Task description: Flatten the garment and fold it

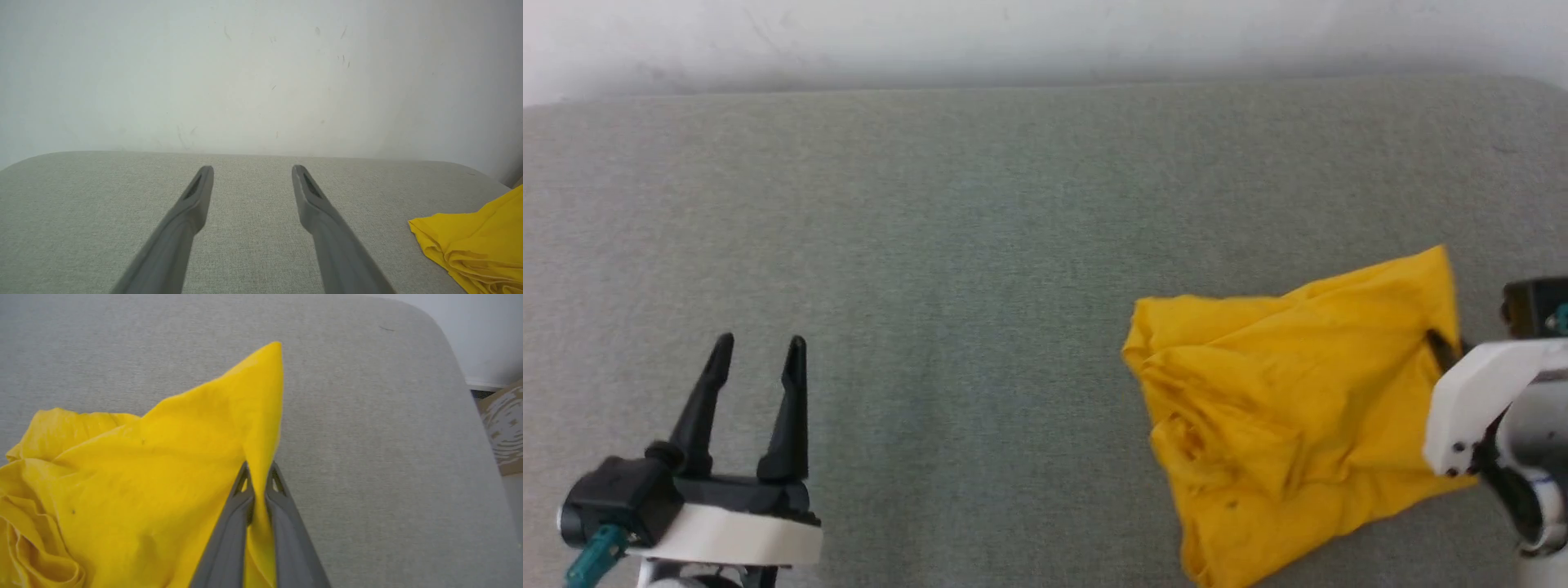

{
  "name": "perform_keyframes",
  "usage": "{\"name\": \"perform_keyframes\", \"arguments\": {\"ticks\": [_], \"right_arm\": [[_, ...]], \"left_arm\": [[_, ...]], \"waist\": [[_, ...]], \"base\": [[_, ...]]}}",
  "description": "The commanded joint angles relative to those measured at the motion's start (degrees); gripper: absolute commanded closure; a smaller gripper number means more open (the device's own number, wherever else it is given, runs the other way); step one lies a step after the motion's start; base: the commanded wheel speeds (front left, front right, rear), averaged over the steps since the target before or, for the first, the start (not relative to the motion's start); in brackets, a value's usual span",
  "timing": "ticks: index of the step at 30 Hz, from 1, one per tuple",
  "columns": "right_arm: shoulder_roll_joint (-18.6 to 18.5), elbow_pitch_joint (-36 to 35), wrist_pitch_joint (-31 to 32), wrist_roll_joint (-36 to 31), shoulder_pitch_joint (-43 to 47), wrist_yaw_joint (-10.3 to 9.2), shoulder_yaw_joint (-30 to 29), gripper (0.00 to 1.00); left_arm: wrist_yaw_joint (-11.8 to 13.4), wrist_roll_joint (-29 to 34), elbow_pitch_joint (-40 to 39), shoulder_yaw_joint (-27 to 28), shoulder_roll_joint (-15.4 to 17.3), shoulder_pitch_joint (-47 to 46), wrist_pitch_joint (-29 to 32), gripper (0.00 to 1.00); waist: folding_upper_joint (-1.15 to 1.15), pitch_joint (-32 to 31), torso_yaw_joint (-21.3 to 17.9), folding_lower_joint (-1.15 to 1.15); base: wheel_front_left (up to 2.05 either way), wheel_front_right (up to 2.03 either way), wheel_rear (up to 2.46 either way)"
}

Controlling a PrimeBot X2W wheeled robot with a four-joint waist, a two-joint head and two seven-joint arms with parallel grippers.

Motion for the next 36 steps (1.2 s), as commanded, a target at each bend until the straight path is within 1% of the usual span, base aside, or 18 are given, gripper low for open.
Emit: {"name": "perform_keyframes", "arguments": {"ticks": [1,6,9,12,19,23,24,25,26,28,29,30,31,34,36], "right_arm": [[-2.37,-0.03,0.98,-1.74,-2.73,-0.05,-0.60,1.00],[-9.42,0.74,3.47,-4.82,-7.89,-0.05,-1.62,1.00],[-13.68,1.22,4.25,-6.51,-10.33,-0.05,-2.48,1.00],[-16.58,1.63,4.26,-8.00,-12.63,-0.05,-4.02,1.00],[-21.31,2.80,4.20,-11.01,-14.63,-0.05,-7.87,1.00],[-21.30,3.38,3.24,-12.11,-15.43,-0.05,-9.45,1.00],[-20.96,3.45,2.79,-12.36,-15.75,-0.05,-9.97,0.97],[-20.96,3.45,2.79,-12.36,-15.75,-0.05,-9.97,0.97],[-20.82,3.64,2.19,-12.86,-15.96,-0.05,-10.21,0.88],[-20.71,4.57,1.44,-13.75,-16.05,-0.05,-10.30,0.76],[-20.40,5.16,1.11,-13.90,-16.24,-0.05,-10.55,0.60],[-20.12,5.73,0.64,-14.16,-16.43,-0.05,-10.75,0.32],[-19.90,6.30,0.13,-14.47,-16.61,-0.05,-10.89,0.00],[-19.33,8.08,-1.15,-14.88,-17.35,-0.05,-11.20,0.00],[-19.10,9.17,-1.94,-15.06,-17.90,-0.05,-11.53,0.00]], "left_arm": [[-0.08,-0.12,-0.97,0.37,0.98,-1.88,0.29,0.00],[-0.22,-0.12,-3.35,1.20,2.73,-4.82,0.67,0.00],[-0.45,-0.10,-4.66,1.29,3.64,-6.97,0.71,0.00],[-0.63,-0.09,-5.46,1.42,4.48,-8.87,0.75,0.00],[-0.99,-0.26,-6.70,1.18,5.80,-11.97,0.87,0.00],[-1.15,-0.27,-7.65,1.86,6.60,-13.51,0.30,0.00],[-1.23,-0.28,-7.99,2.02,6.64,-13.95,-0.01,0.00],[-1.23,-0.28,-7.99,2.02,6.64,-13.95,-0.01,0.00],[-1.35,-0.31,-8.30,2.10,6.62,-14.38,-0.32,0.00],[-1.64,-0.46,-8.92,2.16,6.35,-15.12,-0.80,0.00],[-1.79,-0.48,-9.29,2.23,6.20,-15.43,-0.96,0.00],[-1.88,-0.58,-9.44,2.49,5.86,-15.61,-1.06,0.00],[-1.93,-0.64,-9.40,2.80,5.53,-15.65,-1.12,0.00],[-2.13,0.38,-9.11,3.34,5.54,-15.48,-1.18,0.00],[-2.11,-0.19,-9.54,4.37,4.18,-15.86,-1.19,0.00]], "waist": [[0.00,3.50,-3.19,0.00],[0.00,8.82,-5.52,0.00],[0.00,12.05,-6.28,0.00],[0.00,14.92,-6.75,0.00],[0.00,19.46,-6.91,0.00],[0.00,21.75,-6.64,0.00],[0.00,22.32,-6.52,0.00],[0.00,22.32,-6.52,0.00],[0.00,22.73,-6.37,0.00],[0.00,23.39,-6.02,0.00],[0.00,23.62,-5.90,0.00],[0.00,23.79,-5.78,0.00],[0.00,23.94,-5.69,0.00],[0.00,24.21,-5.55,0.00],[0.00,24.10,-5.42,0.00]], "base": [[0.00,0.00,0.00],[0.00,0.00,0.00],[0.00,0.00,0.00],[0.00,0.00,0.00],[0.00,0.00,0.00],[0.00,0.00,0.00],[0.00,0.00,0.00],[0.00,0.00,0.00],[0.00,0.00,0.00],[0.00,0.00,0.00],[0.00,0.00,0.00],[0.00,0.00,0.00],[0.00,0.00,0.00],[0.00,0.00,0.00],[0.00,0.00,0.00]]}}
